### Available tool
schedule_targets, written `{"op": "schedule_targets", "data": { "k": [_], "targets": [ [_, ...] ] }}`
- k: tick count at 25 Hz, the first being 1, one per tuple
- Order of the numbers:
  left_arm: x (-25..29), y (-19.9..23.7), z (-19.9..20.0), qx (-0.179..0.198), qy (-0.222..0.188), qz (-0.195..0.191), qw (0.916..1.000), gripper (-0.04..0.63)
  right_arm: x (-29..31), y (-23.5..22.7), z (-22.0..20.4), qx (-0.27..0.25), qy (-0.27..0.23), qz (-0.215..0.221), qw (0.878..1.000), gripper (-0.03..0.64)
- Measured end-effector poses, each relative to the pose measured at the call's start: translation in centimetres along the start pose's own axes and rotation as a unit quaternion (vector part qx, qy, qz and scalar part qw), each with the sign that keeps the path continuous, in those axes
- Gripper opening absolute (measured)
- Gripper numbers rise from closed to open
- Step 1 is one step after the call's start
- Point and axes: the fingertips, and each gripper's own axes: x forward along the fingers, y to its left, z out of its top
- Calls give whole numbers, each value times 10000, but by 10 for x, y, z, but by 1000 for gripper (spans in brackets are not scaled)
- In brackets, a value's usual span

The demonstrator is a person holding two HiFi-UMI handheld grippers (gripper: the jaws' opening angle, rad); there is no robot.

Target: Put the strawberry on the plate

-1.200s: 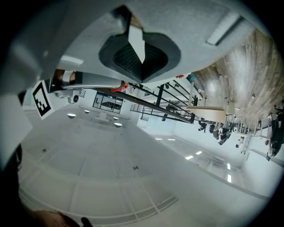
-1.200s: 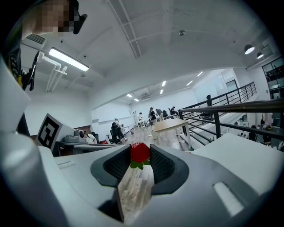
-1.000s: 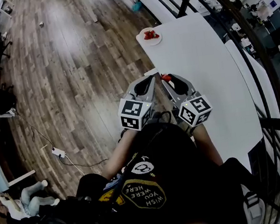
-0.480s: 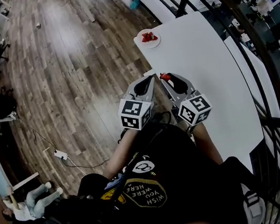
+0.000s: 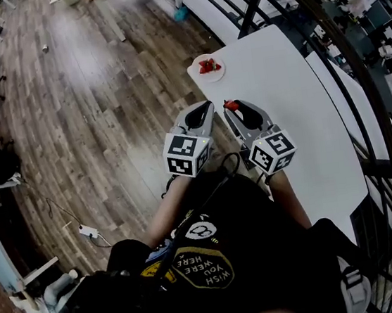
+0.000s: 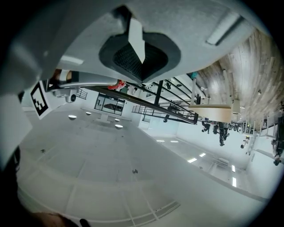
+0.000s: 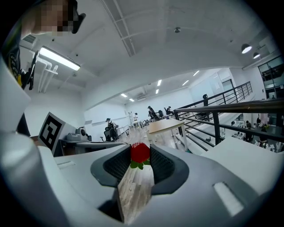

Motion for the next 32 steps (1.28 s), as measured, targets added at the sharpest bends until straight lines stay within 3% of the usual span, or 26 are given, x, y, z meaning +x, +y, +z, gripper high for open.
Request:
{"op": "schedule_targets", "data": {
  "k": [10, 18, 27, 32],
  "targets": [
    [3, 51, -5, -108, 145, -108, 9998, 3, 45, -5, 1, 31, 8, -282, 9996, 137],
    [26, 73, -8, -330, 269, -72, 9991, 2, 66, -36, 0, 83, 255, -438, 9987, 137],
    [70, 93, 4, -262, 383, 114, 9989, 2, 94, -82, 8, 43, 465, -293, 9985, 137],
    [108, 93, -11, -116, 587, 166, 9981, 2, 98, -108, 6, 93, 498, -215, 9985, 137]
  ]
}}
